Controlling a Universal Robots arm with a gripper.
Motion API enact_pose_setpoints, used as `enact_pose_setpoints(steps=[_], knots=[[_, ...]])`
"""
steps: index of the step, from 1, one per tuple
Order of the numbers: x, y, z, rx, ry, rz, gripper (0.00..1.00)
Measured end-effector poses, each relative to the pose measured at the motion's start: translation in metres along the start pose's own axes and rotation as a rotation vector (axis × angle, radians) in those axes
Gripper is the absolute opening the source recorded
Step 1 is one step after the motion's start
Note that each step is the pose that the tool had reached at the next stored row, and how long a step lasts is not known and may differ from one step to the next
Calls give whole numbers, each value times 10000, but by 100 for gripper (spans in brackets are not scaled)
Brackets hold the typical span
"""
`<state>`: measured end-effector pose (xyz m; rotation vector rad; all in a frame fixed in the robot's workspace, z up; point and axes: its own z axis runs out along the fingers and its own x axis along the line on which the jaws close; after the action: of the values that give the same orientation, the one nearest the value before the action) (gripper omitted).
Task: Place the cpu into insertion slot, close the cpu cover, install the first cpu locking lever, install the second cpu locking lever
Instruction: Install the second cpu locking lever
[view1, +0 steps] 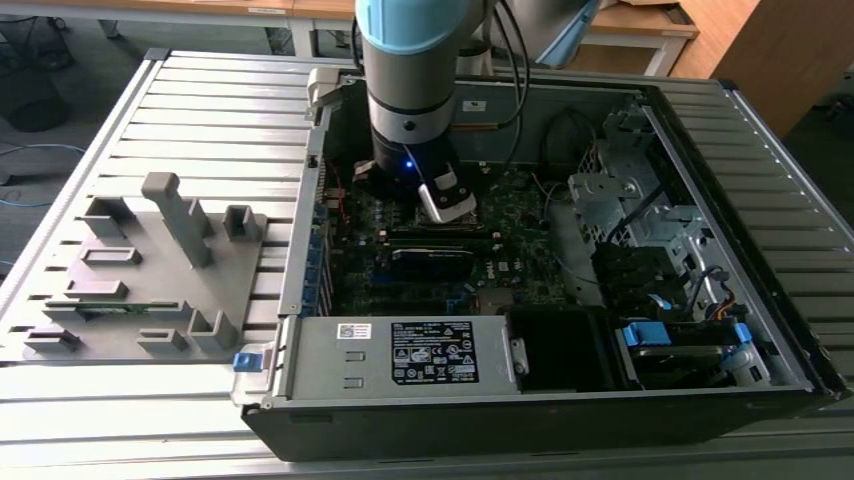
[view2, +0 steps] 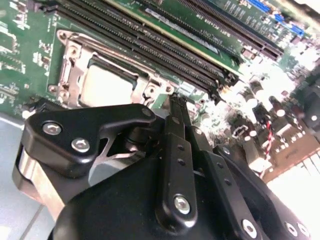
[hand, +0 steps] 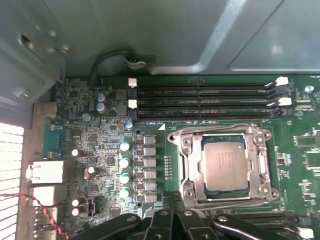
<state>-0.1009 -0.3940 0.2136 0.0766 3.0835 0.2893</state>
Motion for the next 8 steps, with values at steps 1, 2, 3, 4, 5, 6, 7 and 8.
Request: enact_pose_setpoints(steps=[1,2,3,4,5,6,7,8], knots=[[-1,2,-13,0,0,0,11],[-1,4,-19,-1,0,0,11],[-1,4,-18,-3,-2,0,11],[-1,4,-18,6,-2,-2,11],[-1,4,-19,55,-3,-2,11],[-2,4,-19,137,-8,2,11],[-2,4,-19,225,-13,3,11],[-2,4,-19,268,-15,1,11]])
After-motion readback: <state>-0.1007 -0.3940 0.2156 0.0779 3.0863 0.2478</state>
